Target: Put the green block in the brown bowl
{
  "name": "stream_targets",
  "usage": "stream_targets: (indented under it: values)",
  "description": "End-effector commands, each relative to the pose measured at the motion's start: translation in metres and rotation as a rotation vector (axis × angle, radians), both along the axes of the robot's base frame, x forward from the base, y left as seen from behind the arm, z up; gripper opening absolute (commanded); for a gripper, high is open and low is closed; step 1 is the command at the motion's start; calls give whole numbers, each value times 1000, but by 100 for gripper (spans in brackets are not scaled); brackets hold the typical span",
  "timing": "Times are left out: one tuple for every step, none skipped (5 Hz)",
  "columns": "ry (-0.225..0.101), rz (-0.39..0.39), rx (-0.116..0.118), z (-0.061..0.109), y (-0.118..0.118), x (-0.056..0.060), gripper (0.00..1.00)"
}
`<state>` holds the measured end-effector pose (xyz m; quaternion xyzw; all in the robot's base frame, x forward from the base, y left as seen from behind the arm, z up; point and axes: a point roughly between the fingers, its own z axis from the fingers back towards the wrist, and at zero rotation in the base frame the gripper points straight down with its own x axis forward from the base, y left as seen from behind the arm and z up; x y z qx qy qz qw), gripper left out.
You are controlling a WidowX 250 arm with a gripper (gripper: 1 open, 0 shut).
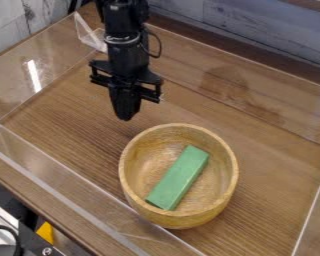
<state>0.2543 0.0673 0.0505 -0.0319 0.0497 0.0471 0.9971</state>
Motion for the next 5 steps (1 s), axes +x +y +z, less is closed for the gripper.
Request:
stream_targets:
  values:
    - [-36, 2, 21, 6, 3, 9, 0]
    - [-45, -15, 14, 8, 15, 9, 100]
    - [-60, 56, -1, 25, 17, 11, 100]
    - [-100, 129, -11, 49, 19, 13, 100]
    - [-125, 110, -16, 69, 14, 12, 100]
